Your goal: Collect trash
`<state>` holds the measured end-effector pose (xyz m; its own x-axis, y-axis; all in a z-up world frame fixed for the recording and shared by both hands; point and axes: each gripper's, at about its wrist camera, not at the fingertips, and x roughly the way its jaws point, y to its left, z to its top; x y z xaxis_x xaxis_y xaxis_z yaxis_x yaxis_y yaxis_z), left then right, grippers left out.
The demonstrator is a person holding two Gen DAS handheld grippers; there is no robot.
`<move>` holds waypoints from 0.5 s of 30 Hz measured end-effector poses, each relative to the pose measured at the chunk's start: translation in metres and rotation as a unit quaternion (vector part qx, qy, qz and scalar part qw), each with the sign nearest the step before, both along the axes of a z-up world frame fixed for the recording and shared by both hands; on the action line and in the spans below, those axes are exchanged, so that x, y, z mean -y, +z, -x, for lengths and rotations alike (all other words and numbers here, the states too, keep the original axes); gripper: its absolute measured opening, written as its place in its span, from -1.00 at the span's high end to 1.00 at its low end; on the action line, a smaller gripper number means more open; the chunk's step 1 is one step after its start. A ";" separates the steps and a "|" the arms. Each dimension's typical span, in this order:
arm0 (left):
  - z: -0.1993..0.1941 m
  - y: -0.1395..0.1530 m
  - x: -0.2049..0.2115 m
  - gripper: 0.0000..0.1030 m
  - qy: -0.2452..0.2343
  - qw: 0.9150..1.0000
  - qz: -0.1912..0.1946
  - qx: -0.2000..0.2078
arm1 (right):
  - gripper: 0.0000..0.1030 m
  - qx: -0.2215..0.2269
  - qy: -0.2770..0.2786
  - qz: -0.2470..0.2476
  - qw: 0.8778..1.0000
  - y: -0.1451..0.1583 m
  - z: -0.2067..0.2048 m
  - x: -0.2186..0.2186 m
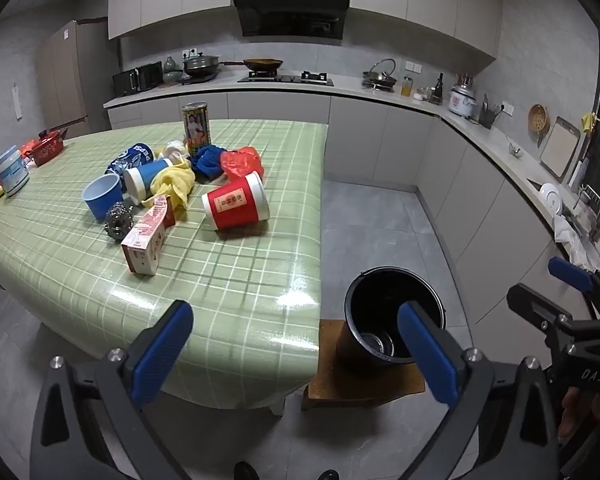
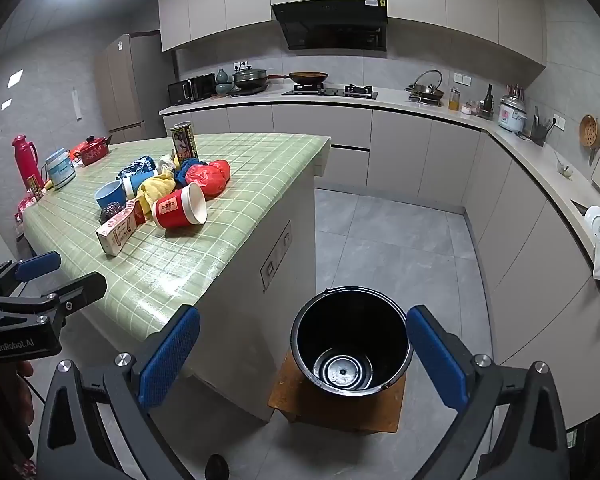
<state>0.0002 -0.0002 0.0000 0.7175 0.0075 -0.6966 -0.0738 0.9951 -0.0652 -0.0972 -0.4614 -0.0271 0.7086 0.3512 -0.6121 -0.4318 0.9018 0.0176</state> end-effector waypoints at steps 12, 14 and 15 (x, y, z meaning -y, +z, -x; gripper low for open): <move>-0.001 -0.001 0.001 -0.99 -0.002 1.000 0.000 0.001 | -1.00 -0.001 -0.001 -0.001 1.000 -0.004 0.000 -0.003; -0.002 -0.003 0.001 -0.99 -0.002 1.000 -0.001 0.001 | -1.00 -0.001 -0.001 -0.001 1.000 -0.007 0.001 0.000; -0.002 -0.003 0.001 -0.99 -0.002 1.000 -0.002 0.001 | -1.00 -0.002 -0.001 -0.001 1.000 -0.006 0.001 0.000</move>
